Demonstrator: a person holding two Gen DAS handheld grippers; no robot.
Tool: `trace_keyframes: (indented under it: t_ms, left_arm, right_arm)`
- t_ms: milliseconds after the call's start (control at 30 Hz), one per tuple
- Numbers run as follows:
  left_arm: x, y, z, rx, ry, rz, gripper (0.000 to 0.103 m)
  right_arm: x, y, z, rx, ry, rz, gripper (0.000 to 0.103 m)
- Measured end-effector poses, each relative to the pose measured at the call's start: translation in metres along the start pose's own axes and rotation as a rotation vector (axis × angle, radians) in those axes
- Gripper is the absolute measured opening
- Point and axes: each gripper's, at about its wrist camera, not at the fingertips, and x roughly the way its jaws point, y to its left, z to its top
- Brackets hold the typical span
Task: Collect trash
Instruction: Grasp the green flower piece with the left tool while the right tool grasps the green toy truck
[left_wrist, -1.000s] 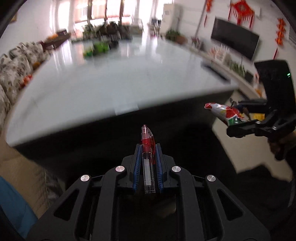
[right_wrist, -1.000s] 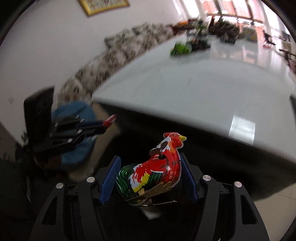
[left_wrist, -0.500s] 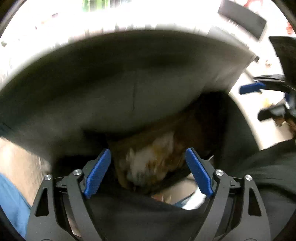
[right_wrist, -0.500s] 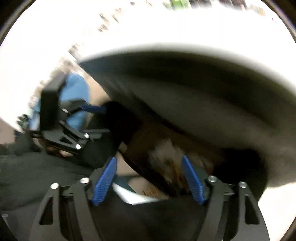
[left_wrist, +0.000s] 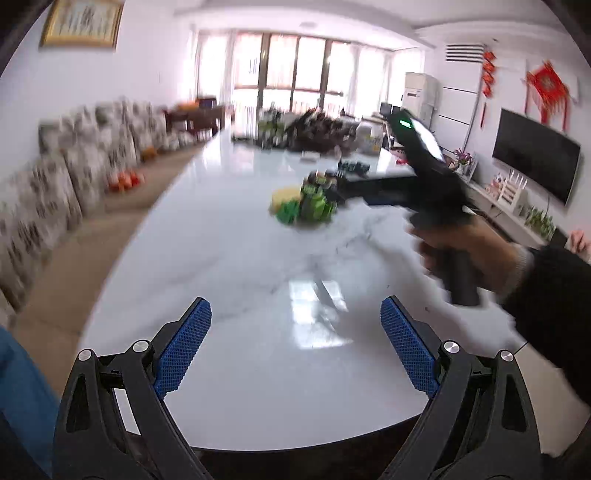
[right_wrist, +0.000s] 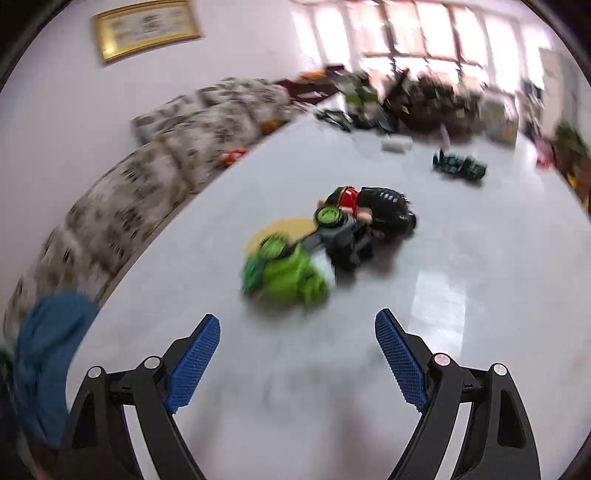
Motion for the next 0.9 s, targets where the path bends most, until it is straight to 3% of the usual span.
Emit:
trace_keyframes:
  t_ms: [133, 267, 400, 533, 600, 733, 833, 900]
  left_arm:
    - [0.013, 0.026, -0.012, -0.077, 0.046, -0.022, 0.091]
    - [0.008, 0.033, -0.012, -0.073, 0.051, -0.023, 0.091]
    - [0.016, 0.027, 0.006, 0.002, 0.039, 0.003, 0.091]
    - [0.074, 0.02, 0.057, 0.056, 0.061, 0.038, 0.091]
    - [0.114, 0.017, 0.079, 0.067, 0.087, 0.063, 0.091]
    - [0.191, 0.013, 0.095, 0.072, 0.226, 0.081, 0.09]
    - [0.206, 0.005, 0.094, 0.072, 0.257, 0.116, 0.044]
    - [0.193, 0.001, 0.094, 0.03, 0.265, 0.057, 0.027]
  right_arm:
    - [0.049, -0.009, 0.028, 0.073, 0.023, -0.047, 0.087]
    - [0.044, -0.008, 0.025, -0.02, 0.037, -0.056, 0.081]
    - [0.005, -0.032, -0.008, -0.056, 0.083, -0.031, 0.08]
    - [-0.038, -0.071, -0.042, -0.012, 0.104, -0.009, 0.073]
    - [-0.061, -0.091, -0.059, 0.004, 0.113, -0.017, 0.053]
    - [-0.088, -0.108, -0.083, -0.021, 0.115, -0.052, 0.053]
    - [-0.097, -0.107, -0.093, -0.066, 0.122, -0.057, 0.053]
    - [-0.1, -0.103, -0.097, -0.1, 0.115, -0.069, 0.053]
